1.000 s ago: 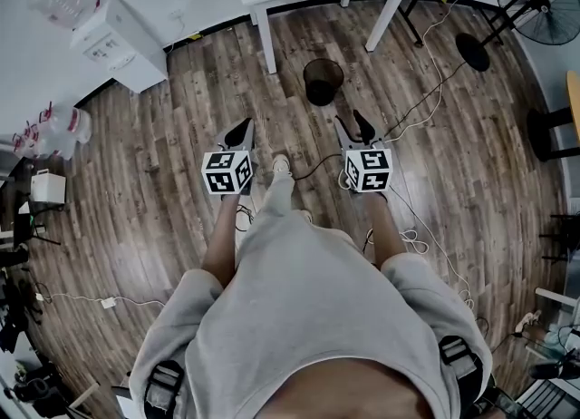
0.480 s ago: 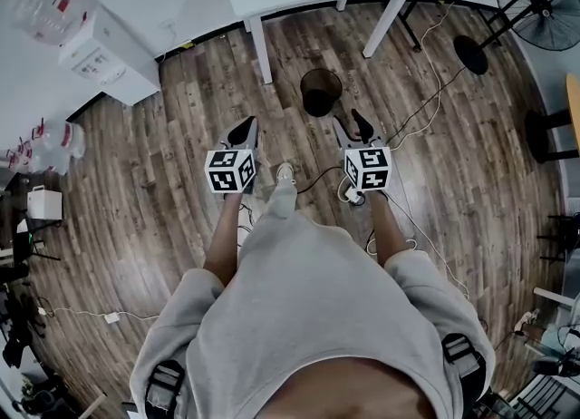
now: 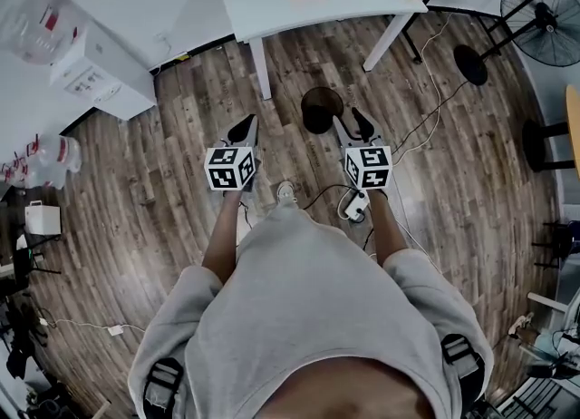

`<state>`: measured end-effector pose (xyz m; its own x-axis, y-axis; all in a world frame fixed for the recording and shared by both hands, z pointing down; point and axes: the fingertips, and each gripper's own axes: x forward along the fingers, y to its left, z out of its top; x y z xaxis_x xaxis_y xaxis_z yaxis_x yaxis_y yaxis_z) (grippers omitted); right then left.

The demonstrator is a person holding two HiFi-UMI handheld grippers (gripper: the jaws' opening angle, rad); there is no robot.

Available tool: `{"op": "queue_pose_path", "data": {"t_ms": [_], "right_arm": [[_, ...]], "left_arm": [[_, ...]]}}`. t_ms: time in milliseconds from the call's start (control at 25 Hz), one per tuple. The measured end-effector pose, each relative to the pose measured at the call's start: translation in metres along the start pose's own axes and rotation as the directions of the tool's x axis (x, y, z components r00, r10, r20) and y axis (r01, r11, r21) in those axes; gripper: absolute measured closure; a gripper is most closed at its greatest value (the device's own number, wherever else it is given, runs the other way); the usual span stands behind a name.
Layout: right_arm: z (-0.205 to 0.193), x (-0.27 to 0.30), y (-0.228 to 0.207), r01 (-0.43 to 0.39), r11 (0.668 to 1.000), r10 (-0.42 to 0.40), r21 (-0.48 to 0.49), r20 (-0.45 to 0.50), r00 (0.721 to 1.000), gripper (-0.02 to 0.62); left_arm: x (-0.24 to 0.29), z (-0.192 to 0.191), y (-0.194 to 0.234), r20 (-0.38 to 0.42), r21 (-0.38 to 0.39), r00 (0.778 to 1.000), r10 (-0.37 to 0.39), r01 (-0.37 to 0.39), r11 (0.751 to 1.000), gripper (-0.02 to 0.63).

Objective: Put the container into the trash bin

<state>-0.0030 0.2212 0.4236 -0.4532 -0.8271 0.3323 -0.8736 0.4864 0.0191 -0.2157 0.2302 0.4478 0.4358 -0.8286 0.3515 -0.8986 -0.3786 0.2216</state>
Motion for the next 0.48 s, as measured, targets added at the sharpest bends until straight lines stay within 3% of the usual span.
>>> {"op": "queue_pose_path", "data": {"t_ms": [480], "right_arm": [[0.028,0.076,-0.027,0.044,0.999,-0.044,0.0,-0.013,0.999,0.417]], "left_arm": [[0.076,0.039,0.047,-0.011,0.005,0.998,-0.054,0.054,0.999,0.597]]}}
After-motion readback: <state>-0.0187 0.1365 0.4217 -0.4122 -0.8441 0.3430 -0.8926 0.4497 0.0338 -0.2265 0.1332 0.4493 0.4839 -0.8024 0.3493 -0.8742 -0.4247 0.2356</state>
